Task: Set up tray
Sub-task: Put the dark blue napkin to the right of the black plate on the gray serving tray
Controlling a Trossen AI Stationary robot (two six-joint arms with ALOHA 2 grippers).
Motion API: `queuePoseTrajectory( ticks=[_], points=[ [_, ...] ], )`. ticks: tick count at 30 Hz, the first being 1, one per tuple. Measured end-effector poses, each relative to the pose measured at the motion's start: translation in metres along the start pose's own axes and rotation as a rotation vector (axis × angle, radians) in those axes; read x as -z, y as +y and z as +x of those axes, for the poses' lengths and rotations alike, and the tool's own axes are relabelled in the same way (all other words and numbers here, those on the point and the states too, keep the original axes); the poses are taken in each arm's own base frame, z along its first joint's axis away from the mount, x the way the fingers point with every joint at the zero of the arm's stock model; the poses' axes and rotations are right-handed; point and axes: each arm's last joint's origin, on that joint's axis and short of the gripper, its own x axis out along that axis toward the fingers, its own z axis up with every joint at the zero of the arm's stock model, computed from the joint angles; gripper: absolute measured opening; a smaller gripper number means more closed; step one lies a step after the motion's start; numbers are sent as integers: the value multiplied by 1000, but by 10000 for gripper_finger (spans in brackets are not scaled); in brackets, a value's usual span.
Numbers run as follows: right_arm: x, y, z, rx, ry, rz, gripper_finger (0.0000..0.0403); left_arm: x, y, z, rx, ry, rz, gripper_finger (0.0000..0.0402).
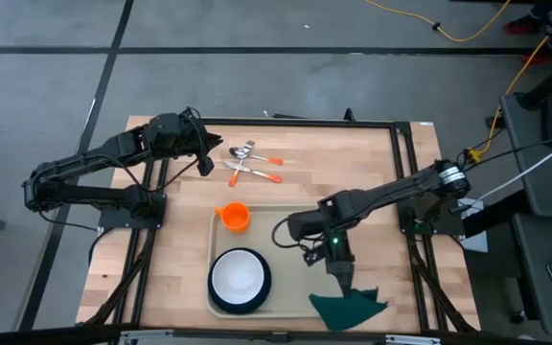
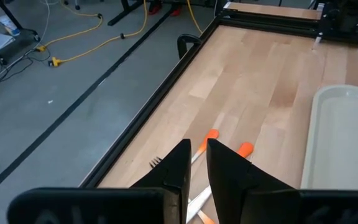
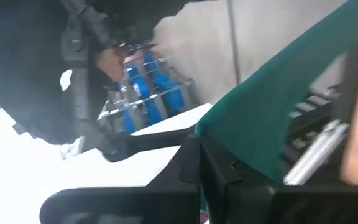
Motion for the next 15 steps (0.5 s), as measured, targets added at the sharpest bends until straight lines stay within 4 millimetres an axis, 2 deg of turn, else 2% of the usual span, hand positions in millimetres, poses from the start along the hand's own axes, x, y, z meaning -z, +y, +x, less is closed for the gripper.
queuePoseTrajectory(
  ticks=[4, 7, 11, 15],
  points=[
    [-23, -34, 6, 79, -15, -16, 1, 0, 0, 0, 0, 0, -1, 45],
    [-32, -65, 4, 177, 0, 7, 1, 0, 0, 0, 0, 0, -17, 45],
    [-30, -96, -9, 370, 60, 30, 1, 0, 0, 0, 0, 0, -23, 45],
    [-29, -109, -30, 485, 68, 25, 1, 0, 0, 0, 0, 0, -24, 47]
  ],
)
